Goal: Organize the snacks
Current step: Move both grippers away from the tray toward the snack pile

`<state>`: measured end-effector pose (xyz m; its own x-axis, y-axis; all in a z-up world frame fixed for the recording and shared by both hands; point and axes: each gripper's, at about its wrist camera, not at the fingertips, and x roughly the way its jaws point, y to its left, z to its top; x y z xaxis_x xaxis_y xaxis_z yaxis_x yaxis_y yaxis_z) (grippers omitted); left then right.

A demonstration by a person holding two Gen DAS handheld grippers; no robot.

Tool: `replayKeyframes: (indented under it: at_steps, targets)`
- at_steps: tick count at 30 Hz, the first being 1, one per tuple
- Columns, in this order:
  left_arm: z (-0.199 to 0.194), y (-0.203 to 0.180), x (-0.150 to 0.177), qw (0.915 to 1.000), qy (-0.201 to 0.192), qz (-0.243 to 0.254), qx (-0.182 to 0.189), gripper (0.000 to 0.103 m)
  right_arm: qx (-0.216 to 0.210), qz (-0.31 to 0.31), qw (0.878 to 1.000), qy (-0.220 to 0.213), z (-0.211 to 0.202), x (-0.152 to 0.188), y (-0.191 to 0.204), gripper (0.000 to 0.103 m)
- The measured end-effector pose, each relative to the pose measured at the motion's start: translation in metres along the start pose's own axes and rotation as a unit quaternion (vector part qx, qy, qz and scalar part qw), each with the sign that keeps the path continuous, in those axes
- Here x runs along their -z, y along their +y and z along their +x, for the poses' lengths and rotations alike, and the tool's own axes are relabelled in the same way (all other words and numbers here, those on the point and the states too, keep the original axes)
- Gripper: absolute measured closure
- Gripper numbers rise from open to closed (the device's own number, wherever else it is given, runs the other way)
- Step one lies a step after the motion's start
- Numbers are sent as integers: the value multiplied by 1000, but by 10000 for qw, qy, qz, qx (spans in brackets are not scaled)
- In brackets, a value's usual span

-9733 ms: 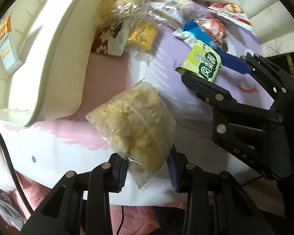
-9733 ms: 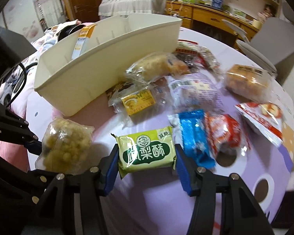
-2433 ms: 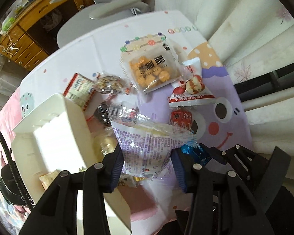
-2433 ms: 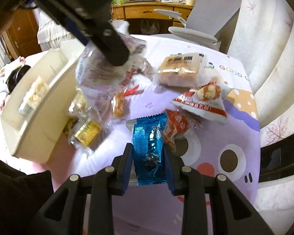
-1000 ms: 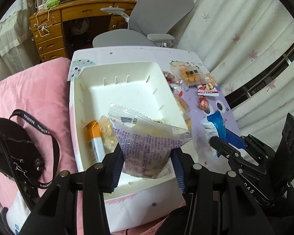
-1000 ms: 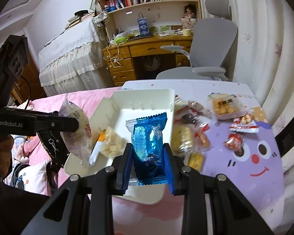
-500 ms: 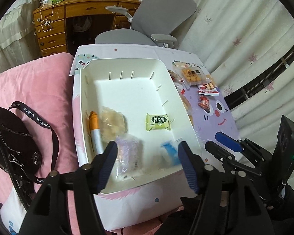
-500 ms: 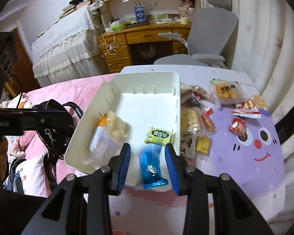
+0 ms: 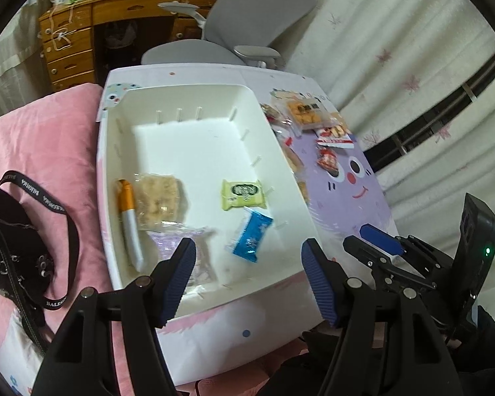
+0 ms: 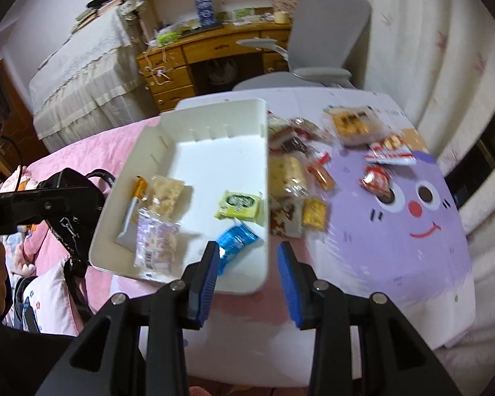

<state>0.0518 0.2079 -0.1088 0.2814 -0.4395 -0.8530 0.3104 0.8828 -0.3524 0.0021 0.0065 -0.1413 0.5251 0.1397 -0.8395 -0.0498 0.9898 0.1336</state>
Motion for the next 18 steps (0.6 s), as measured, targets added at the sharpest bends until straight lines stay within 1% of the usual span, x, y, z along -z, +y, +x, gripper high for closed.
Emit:
replayKeyframes:
  at_steps: [4, 7, 9, 15, 18]
  targets:
    - [13, -18, -2, 9998, 134, 166, 52, 38, 154, 325, 9993, 119, -2, 7, -21, 66]
    - [21, -32, -3, 9993, 197, 302, 56, 34, 251, 591, 9978, 173, -4, 12, -41, 66]
    - [28, -46, -6, 9988, 235, 421, 59, 33, 292, 741, 9966, 203, -5, 13, -55, 66]
    - [43, -85, -18, 9977, 160, 651, 112, 33, 301, 1151, 9927, 189, -11, 13, -98, 66]
    - [50, -103, -22, 9974, 110, 706, 91, 31, 233, 1243, 9919, 124, -13, 8, -126, 66]
